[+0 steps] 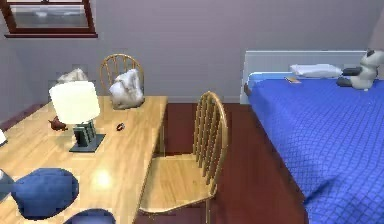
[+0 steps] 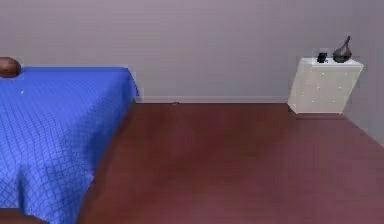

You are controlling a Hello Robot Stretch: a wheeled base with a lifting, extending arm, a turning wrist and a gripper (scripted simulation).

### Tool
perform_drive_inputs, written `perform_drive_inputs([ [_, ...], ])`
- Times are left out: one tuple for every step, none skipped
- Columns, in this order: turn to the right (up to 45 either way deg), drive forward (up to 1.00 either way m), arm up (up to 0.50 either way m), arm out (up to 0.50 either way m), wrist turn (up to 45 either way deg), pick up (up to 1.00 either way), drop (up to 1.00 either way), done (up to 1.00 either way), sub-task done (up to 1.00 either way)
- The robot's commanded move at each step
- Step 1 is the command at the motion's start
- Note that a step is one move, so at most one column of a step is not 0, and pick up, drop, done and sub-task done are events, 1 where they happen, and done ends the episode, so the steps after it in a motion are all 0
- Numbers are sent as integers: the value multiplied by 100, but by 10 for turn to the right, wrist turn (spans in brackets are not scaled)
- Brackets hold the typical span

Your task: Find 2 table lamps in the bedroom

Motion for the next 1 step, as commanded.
perform_drive_inputs([
  [450, 0, 0, 0, 0, 0, 0, 0, 0],
])
